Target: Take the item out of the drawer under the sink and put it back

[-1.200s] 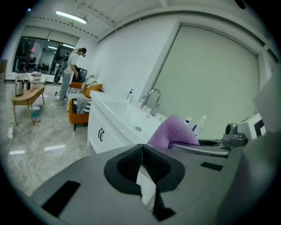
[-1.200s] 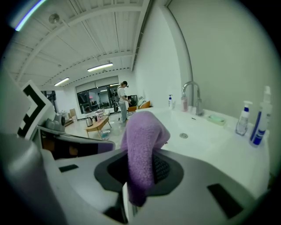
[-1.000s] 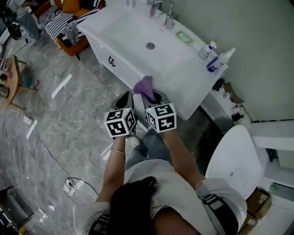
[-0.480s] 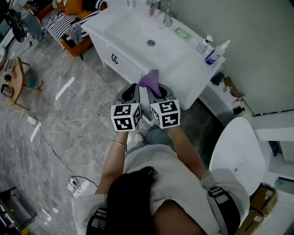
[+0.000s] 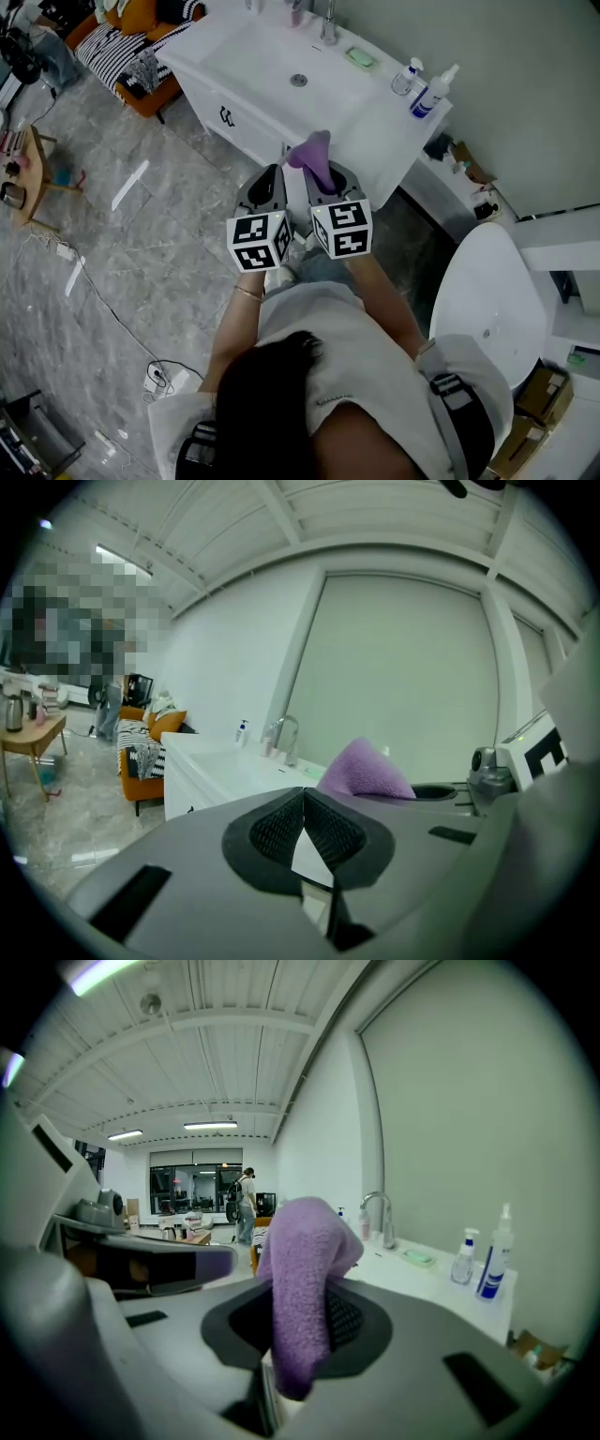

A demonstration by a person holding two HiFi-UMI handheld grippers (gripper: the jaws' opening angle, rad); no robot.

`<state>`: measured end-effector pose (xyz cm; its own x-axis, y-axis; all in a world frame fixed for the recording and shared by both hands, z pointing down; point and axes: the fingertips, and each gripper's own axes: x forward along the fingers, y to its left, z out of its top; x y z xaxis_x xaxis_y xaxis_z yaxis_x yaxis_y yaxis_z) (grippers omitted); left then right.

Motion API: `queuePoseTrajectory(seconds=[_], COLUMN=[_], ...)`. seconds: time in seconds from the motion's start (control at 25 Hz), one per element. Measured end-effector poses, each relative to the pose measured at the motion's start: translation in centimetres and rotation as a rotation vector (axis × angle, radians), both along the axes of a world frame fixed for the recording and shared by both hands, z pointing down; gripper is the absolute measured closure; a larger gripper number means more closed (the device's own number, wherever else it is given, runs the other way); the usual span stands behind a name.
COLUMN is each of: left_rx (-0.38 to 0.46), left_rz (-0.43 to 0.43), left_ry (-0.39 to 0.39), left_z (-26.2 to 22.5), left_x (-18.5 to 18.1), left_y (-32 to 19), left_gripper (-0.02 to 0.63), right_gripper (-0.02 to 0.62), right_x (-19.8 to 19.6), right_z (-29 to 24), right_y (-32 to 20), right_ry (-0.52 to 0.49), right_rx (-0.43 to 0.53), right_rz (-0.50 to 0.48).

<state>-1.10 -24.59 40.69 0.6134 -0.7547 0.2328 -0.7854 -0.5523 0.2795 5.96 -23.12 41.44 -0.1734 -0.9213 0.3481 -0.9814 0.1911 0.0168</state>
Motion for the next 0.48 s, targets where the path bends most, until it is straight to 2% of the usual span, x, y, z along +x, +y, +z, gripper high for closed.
queuePoseTrajectory(seconds=[0.48], left_rx=[-0.005], left_rz=[0.010], left_ry=[-0.008], left_z=[0.08], left_x=[1.20], left_y=[-0.19], left_gripper=[0.601], right_gripper=[0.520], right_x=[1.02], right_z=[-0.40], right_y=[0.09], right_ry=[0.017], right_rx=[0.021], right_rz=[0.018])
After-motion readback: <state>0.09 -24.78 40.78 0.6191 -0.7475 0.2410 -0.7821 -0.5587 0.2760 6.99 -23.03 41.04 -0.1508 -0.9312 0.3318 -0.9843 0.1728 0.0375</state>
